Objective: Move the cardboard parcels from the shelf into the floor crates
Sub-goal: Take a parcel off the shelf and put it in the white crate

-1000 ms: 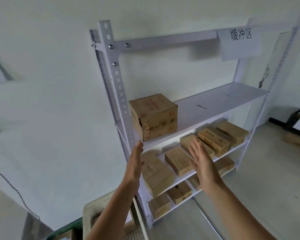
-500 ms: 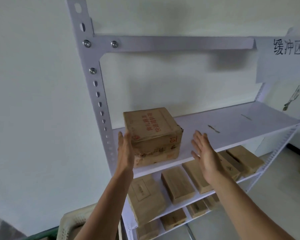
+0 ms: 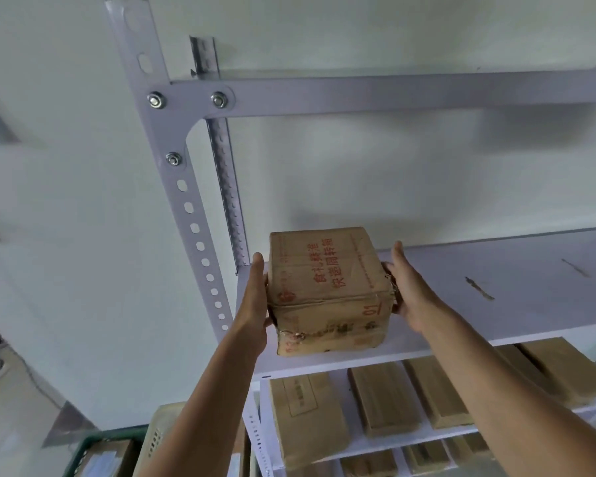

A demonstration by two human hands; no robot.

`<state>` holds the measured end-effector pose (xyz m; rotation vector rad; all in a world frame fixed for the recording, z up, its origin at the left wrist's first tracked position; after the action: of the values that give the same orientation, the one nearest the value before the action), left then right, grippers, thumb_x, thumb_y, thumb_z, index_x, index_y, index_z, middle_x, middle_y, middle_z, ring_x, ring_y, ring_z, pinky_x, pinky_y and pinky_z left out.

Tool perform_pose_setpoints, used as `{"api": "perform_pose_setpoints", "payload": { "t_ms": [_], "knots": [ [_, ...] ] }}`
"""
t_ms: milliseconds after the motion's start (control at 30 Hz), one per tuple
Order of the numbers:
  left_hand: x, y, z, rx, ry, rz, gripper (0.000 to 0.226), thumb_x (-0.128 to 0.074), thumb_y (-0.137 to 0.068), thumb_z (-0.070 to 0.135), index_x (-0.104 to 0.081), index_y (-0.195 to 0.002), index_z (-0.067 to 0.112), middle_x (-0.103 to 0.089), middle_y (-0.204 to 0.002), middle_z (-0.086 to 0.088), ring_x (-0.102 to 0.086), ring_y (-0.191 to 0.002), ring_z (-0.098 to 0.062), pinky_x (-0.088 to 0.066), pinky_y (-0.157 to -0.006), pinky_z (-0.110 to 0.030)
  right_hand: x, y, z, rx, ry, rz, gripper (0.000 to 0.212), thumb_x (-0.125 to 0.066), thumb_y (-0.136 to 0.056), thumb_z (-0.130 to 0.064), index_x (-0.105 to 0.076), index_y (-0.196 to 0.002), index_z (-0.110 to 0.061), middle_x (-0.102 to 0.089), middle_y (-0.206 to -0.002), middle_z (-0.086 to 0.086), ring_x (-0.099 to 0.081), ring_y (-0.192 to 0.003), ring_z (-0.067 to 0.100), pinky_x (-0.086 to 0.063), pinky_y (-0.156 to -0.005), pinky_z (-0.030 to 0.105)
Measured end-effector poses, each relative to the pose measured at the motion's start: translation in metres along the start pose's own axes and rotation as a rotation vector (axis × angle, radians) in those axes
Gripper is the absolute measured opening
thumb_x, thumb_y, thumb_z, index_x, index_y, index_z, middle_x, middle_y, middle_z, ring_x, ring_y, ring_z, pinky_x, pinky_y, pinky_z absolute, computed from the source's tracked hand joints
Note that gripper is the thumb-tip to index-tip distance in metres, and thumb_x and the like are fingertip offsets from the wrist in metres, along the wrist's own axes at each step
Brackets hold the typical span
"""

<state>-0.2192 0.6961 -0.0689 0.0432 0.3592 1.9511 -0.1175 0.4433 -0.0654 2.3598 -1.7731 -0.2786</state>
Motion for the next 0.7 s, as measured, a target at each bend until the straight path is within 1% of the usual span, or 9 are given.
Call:
{"api": "perform_pose_setpoints", "payload": {
  "t_ms": [67, 133, 233, 333, 400, 500, 533, 600, 700],
  "knots": [
    [-0.002, 0.004, 0.008, -0.053, 0.036, 0.023, 0.08, -0.023, -0.104, 0.079, -0.078, -0.121, 0.024, -0.083, -0.112, -0.006, -0.076, -0.11, -0.029, -0.054, -0.1, -0.054, 0.004, -0.005, -0.008, 0.067, -0.061, -0.005, 0.077, -0.025, -0.099, -0.079, -0.077, -0.118, -0.026, -0.082, -0.098, 0.004, -0.078, -0.08, 0.016, -0.054, -0.065, 0.031],
    [-0.003, 0.008, 0.016, -0.101, 0.068, 0.052, 0.08, -0.026, -0.102, 0.082, -0.076, -0.124, 0.024, -0.081, -0.119, -0.003, -0.076, -0.113, -0.027, -0.061, -0.096, -0.053, 0.008, -0.008, -0.017, 0.112, -0.167, -0.03, 0.074, -0.028, -0.1, -0.076, -0.074, -0.122, -0.023, -0.082, -0.108, 0.006, -0.08, -0.087, 0.018, -0.06, -0.064, 0.032],
    [-0.011, 0.015, 0.028, -0.184, 0.067, 0.04, 0.082, -0.019, -0.099, 0.086, -0.073, -0.132, 0.033, -0.079, -0.121, 0.016, -0.07, -0.124, -0.014, -0.061, -0.08, -0.034, 0.013, -0.008, -0.026, 0.152, -0.277, -0.054, 0.074, -0.03, -0.101, -0.074, -0.073, -0.12, -0.017, -0.081, -0.109, 0.004, -0.08, -0.097, 0.019, -0.063, -0.066, 0.03],
    [-0.027, 0.025, 0.029, -0.226, 0.039, -0.01, 0.064, -0.015, -0.101, 0.083, -0.075, -0.114, 0.063, -0.076, -0.116, 0.034, -0.07, -0.117, 0.005, -0.054, -0.081, -0.03, 0.017, -0.007, -0.025, 0.171, -0.315, -0.049, 0.067, -0.029, -0.106, -0.068, -0.07, -0.108, -0.015, -0.082, -0.105, 0.0, -0.079, -0.1, 0.016, -0.063, -0.072, 0.031],
    [-0.034, 0.029, 0.022, -0.231, 0.036, -0.018, 0.055, -0.016, -0.101, 0.082, -0.071, -0.101, 0.074, -0.073, -0.113, 0.04, -0.064, -0.122, 0.004, -0.053, -0.09, -0.034, 0.023, -0.006, -0.016, 0.172, -0.318, -0.04, 0.062, -0.029, -0.108, -0.064, -0.07, -0.1, -0.018, -0.081, -0.104, -0.004, -0.077, -0.104, 0.014, -0.056, -0.082, 0.034],
    [-0.034, 0.03, -0.004, -0.171, 0.068, 0.002, 0.057, -0.018, -0.103, 0.08, -0.07, -0.117, 0.06, -0.07, -0.127, 0.031, -0.054, -0.139, -0.01, -0.035, -0.124, -0.055, 0.033, -0.002, 0.002, 0.166, -0.308, -0.024, 0.06, -0.029, -0.109, -0.061, -0.069, -0.098, -0.017, -0.082, -0.104, -0.004, -0.076, -0.105, 0.014, -0.052, -0.087, 0.036],
    [-0.036, 0.032, -0.011, -0.16, 0.07, -0.007, 0.059, -0.018, -0.103, 0.079, -0.066, -0.126, 0.054, -0.067, -0.135, 0.026, -0.052, -0.142, -0.013, -0.027, -0.129, -0.059, 0.037, -0.001, 0.008, 0.158, -0.299, -0.015, 0.061, -0.029, -0.108, -0.062, -0.068, -0.097, -0.016, -0.082, -0.105, -0.002, -0.075, -0.107, 0.016, -0.051, -0.088, 0.037],
    [-0.039, 0.036, -0.018, -0.158, 0.047, -0.025, 0.07, -0.017, -0.103, 0.078, -0.063, -0.141, 0.04, -0.066, -0.145, 0.016, -0.052, -0.145, -0.016, -0.022, -0.13, -0.064, 0.043, 0.0, 0.017, 0.148, -0.285, 0.001, 0.065, -0.027, -0.109, -0.062, -0.073, -0.095, -0.018, -0.082, -0.105, -0.002, -0.073, -0.112, 0.019, -0.051, -0.089, 0.037],
    [-0.043, 0.04, -0.017, -0.144, -0.004, -0.025, 0.077, -0.018, -0.102, 0.078, -0.059, -0.151, 0.034, -0.065, -0.149, 0.012, -0.053, -0.146, -0.019, -0.025, -0.128, -0.066, 0.047, 0.001, 0.021, 0.136, -0.267, 0.0, 0.064, -0.025, -0.109, -0.065, -0.084, -0.102, -0.04, -0.081, -0.115, -0.008, -0.069, -0.121, 0.016, -0.05, -0.094, 0.037]
  ]
}}
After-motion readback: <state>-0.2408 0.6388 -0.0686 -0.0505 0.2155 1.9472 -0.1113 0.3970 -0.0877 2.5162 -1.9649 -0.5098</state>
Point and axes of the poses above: each hand's wrist, its own y-axis away from the middle knuckle, its own x-axis out of the back of the hand, z = x × y, the point moved 9 cm from there along -y, towards the middle knuckle
